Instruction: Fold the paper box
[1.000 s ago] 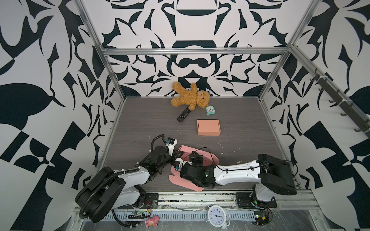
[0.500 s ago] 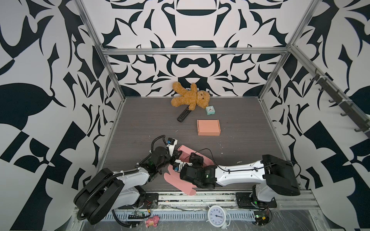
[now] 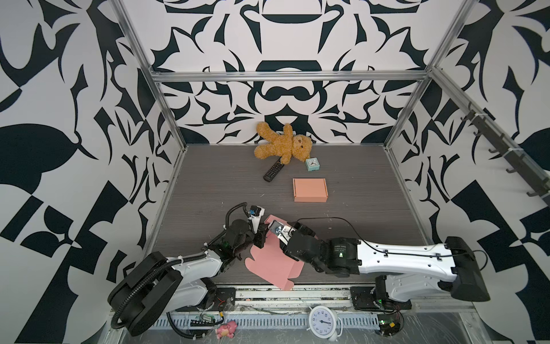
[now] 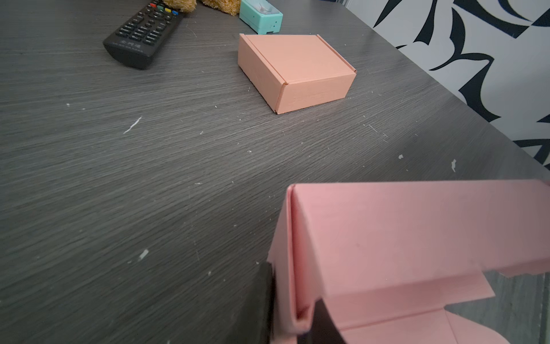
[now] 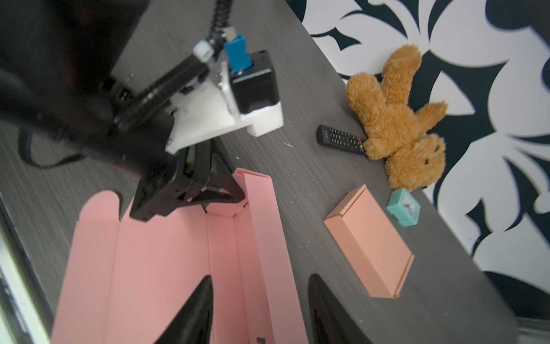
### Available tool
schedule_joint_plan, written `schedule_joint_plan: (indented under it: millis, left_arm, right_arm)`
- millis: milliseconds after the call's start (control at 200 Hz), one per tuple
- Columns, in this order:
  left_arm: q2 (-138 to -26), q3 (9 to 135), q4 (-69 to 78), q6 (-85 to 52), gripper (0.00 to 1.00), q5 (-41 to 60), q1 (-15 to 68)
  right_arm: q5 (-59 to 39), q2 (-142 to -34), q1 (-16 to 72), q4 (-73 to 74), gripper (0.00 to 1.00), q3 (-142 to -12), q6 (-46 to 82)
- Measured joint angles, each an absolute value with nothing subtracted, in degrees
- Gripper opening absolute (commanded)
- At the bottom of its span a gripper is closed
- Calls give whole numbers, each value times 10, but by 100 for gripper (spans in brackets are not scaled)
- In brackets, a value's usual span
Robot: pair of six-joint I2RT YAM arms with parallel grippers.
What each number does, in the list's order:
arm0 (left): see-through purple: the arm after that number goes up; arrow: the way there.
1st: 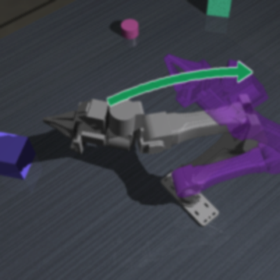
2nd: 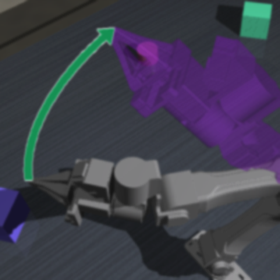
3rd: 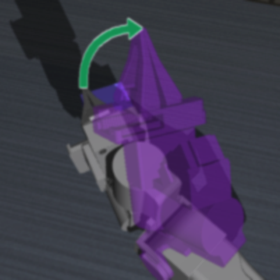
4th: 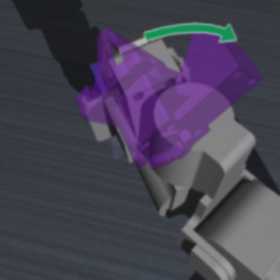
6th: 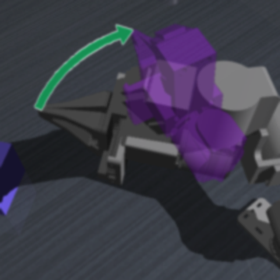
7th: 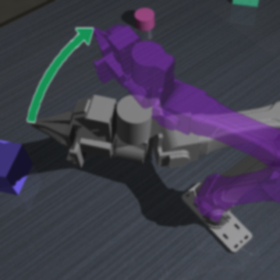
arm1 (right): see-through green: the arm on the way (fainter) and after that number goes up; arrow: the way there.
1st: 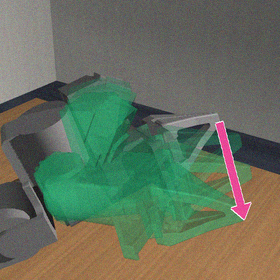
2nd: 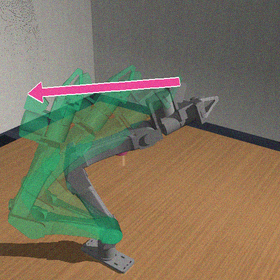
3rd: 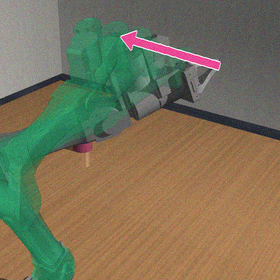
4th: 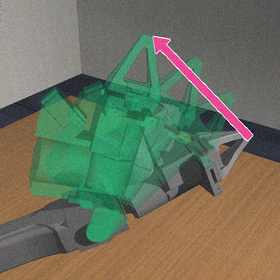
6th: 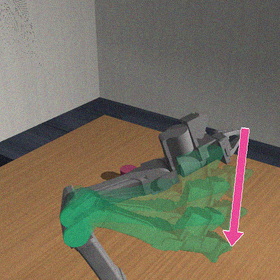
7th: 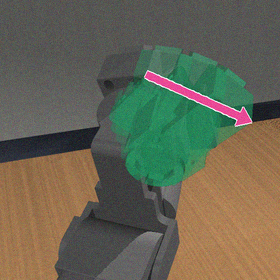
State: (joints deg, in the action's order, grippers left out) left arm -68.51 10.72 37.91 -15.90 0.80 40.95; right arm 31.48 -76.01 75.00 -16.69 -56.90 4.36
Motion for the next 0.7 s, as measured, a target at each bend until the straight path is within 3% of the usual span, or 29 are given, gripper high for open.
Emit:
schedule_joint_plan:
  millis: [280, 700]
  left_arm:
    - [-680, 107, 376, -146, 19, -17, 431]
    - [-689, 111, 366, -136, 18, -41, 450]
  right_arm:
    - [185, -781, 594, -166, 42, -582, 223]
    - [46, -868, 553, -110, 43, -557, 321]
